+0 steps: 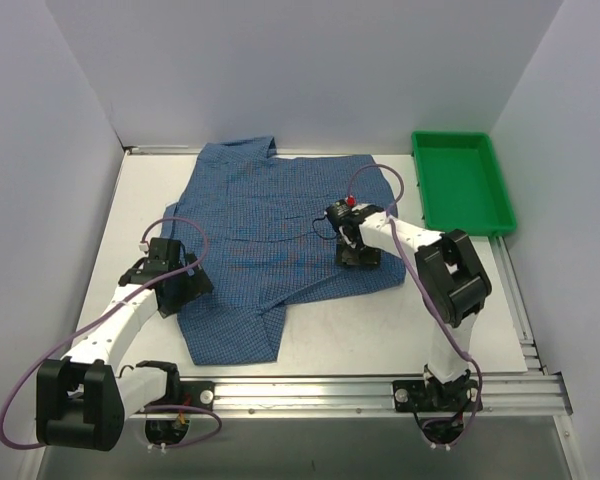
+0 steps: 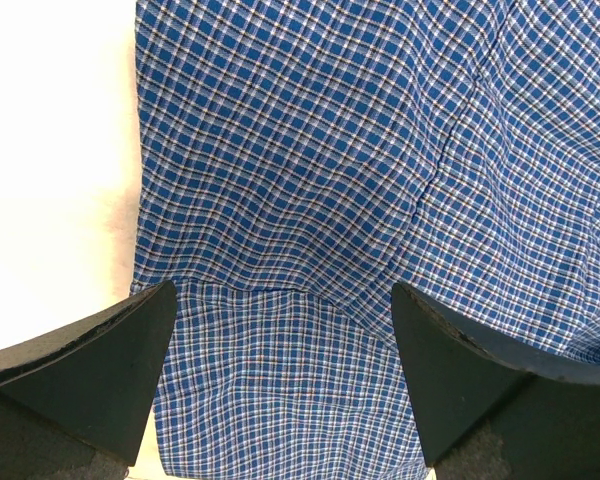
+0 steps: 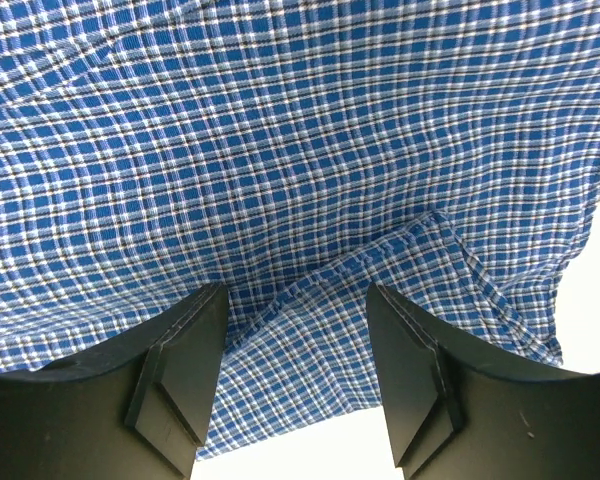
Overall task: Fold and stack the long sleeve shirts
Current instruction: Fold the shirt
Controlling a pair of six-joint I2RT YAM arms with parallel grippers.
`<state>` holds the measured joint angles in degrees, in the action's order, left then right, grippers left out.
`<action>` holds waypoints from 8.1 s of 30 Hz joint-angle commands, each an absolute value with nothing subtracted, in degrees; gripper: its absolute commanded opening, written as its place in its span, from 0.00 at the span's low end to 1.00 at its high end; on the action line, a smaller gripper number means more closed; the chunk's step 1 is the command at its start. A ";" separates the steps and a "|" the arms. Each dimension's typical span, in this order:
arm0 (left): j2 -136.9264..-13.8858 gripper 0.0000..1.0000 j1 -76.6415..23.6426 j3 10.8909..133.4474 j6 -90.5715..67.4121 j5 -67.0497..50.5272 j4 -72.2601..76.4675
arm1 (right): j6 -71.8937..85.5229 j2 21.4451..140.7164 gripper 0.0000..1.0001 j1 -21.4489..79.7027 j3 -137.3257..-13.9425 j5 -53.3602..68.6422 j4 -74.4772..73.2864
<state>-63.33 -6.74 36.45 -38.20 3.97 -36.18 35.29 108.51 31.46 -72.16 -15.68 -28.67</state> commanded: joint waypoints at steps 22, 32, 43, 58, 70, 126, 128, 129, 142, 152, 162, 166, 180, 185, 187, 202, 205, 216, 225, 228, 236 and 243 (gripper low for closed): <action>-62.05 0.97 -6.42 36.04 -38.50 1.93 -33.75 | 39.64 101.70 0.03 35.68 -67.95 -20.83 -37.09; -62.31 0.97 -6.24 35.86 -39.11 3.78 -35.15 | 48.60 92.03 0.01 41.83 -55.82 -17.49 -37.18; -62.49 0.97 -5.36 34.02 -42.36 4.75 -37.00 | 53.26 85.18 0.24 39.64 -46.06 -15.12 -31.21; -64.25 0.97 -4.92 32.96 -43.59 4.66 -36.91 | 55.99 66.30 0.37 26.01 -29.97 -7.65 -22.76; -64.60 0.96 -4.83 32.52 -43.51 3.25 -36.21 | 54.50 61.69 0.43 21.71 -33.48 -13.80 -25.49; -61.25 0.03 -4.39 43.68 -40.26 0.88 -45.88 | 42.54 58.18 0.00 5.80 -40.95 -3.16 -30.41; -62.14 0.03 -4.31 45.60 -40.08 0.97 -45.79 | 42.19 60.20 0.00 5.71 -43.76 -2.99 -30.50; -63.18 0.03 -4.13 46.40 -39.90 1.05 -45.79 | 42.01 61.08 0.00 5.80 -44.73 -2.99 -30.41; -72.24 0.04 -2.11 58.44 -38.94 0.00 -43.34 | 38.67 84.00 0.00 5.36 -66.26 -1.94 -30.15; -85.95 0.04 -0.88 63.88 -39.29 -2.11 -37.53 | 38.85 97.73 0.00 4.92 -75.32 -2.99 -29.53; -97.38 0.07 -0.62 70.31 -37.97 -2.99 -35.60 | 40.52 105.99 0.02 4.22 -78.57 -3.07 -26.98; -98.35 0.16 -0.35 71.10 -37.97 -2.64 -34.80 | 39.73 107.57 0.11 4.13 -80.15 -4.04 -26.90; -85.45 0.97 -0.35 70.32 -29.71 2.89 -35.59 | 14.52 89.22 0.68 23.78 -73.40 -6.43 -22.42; -77.63 0.97 -0.35 64.43 -26.37 9.82 -36.56 | 0.64 83.85 0.66 40.84 -67.25 -1.51 -20.13; -76.03 0.97 -0.35 61.27 -25.14 12.03 -36.65 | -0.95 83.50 0.65 49.01 -65.75 -0.71 -17.41; -74.62 0.97 4.04 56.52 -24.78 11.88 -36.74 | -9.40 103.00 0.64 71.10 -71.18 -5.61 -14.68; -75.15 0.97 4.39 56.60 -24.79 11.60 -36.65 | -10.89 106.52 0.62 71.98 -72.33 -7.90 -14.41; -75.32 0.97 5.19 56.60 -24.96 10.64 -36.56 | -14.76 113.72 0.25 74.53 -72.77 -22.84 -10.29; -75.15 0.97 5.27 56.51 -25.05 10.63 -36.39 | -14.85 108.04 0.00 75.59 -74.09 -23.20 -12.12; -75.06 0.98 5.45 56.51 -25.14 10.46 -36.39 | -15.90 103.55 0.00 74.18 -76.37 -24.25 -13.27; -75.15 0.97 5.71 56.34 -25.31 9.84 -36.30 | -14.43 106.24 0.00 61.45 -92.86 -24.43 -15.03; -76.11 0.97 5.80 56.25 -25.58 8.18 -36.21 | -1.17 118.11 0.25 50.20 -112.73 -24.17 -17.49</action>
<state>-75.48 5.37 56.55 -25.23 9.72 -37.87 -8.78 113.62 52.38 -107.20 -22.55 -14.35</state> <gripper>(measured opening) 0.975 0.208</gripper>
